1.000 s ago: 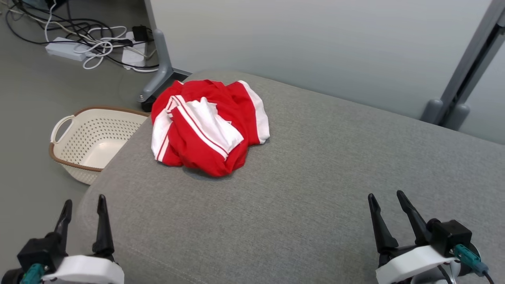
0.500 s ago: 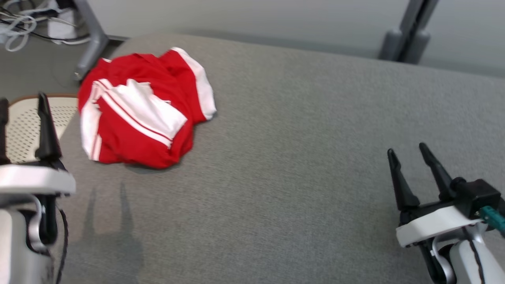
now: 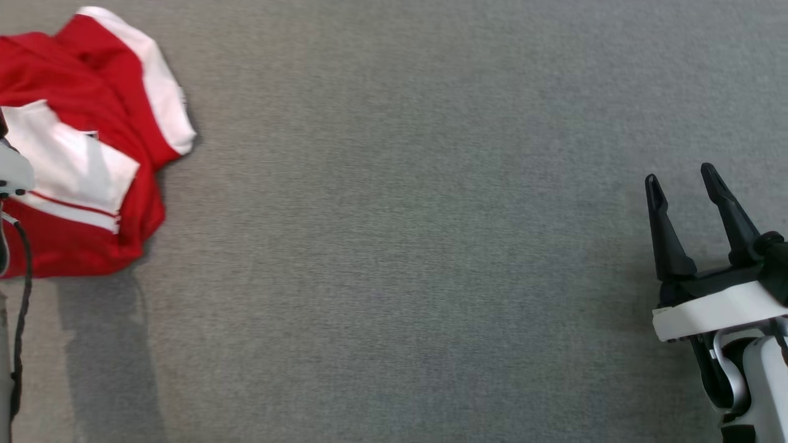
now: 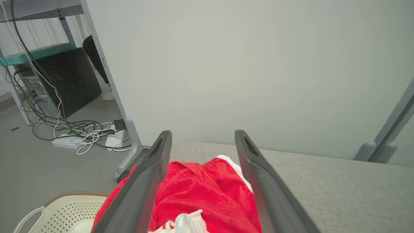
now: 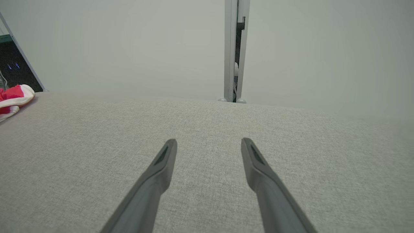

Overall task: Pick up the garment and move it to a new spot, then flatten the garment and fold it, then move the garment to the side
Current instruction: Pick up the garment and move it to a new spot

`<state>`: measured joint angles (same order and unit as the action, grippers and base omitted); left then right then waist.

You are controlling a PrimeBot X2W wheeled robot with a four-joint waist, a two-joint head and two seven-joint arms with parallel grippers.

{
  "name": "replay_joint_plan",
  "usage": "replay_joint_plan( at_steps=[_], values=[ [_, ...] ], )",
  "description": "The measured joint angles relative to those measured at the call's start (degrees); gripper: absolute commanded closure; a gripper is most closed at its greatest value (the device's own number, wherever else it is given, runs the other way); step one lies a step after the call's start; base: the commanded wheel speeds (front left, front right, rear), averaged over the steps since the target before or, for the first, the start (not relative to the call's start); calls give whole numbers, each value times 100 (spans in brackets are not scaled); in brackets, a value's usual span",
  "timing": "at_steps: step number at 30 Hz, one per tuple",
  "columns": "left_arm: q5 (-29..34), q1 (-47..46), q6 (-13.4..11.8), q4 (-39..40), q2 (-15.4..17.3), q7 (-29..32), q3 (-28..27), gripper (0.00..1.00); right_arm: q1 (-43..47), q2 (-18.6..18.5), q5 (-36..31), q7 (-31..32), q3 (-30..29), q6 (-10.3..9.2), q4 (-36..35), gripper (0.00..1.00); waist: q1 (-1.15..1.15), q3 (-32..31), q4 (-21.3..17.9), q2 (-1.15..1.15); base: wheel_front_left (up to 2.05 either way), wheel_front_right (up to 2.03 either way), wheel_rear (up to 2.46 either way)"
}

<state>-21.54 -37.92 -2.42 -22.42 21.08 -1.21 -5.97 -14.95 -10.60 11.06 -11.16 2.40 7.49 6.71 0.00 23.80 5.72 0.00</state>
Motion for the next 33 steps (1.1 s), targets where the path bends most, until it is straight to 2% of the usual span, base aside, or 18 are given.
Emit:
replay_joint_plan(
  at_steps=[5, 11, 21, 25, 26, 27, 30, 33],
  values=[
    [-30, -254, 9, -717, 188, 500, 56, 0, -52, -7, 9, -3, -3, 0, -27, 0, 0, 234, -291, 0, 0, 0, 0],
    [-169, -372, 85, -1391, 276, 1110, 115, 0, -86, 7, 8, -13, -2, 0, -33, 0, 0, 290, -429, 0, 0, 0, 0],
    [-388, -369, 93, -2181, 186, 2304, 280, 0, -133, 81, -25, -1, 46, 0, -33, 0, 0, 266, -456, 0, 0, 0, 0],
    [-433, -372, 101, -2290, 168, 2488, 326, 1, -166, 91, -23, 0, 118, 0, 8, 0, 0, 220, -479, 0, 0, 0, 0],
    [-426, -372, 80, -2298, 181, 2439, 336, 72, -169, 96, -19, 0, 137, 0, 23, 0, 0, 204, -487, 0, 0, 0, 0],
    [-413, -372, 75, -2323, 190, 2403, 345, 100, -177, 103, -18, -1, 153, 0, 37, 0, 0, 188, -494, 0, 0, 0, 0],
    [-344, -372, 36, -2319, 210, 2085, 365, 100, -182, 104, 0, -4, 164, 0, 99, 0, 0, 118, -503, 0, 0, 0, 0],
    [-255, -389, 35, -2199, 280, 1473, 355, 100, -180, 123, 7, -46, 166, 0, 147, 0, 0, 19, -499, 0, 0, 0, 0]
  ],
)
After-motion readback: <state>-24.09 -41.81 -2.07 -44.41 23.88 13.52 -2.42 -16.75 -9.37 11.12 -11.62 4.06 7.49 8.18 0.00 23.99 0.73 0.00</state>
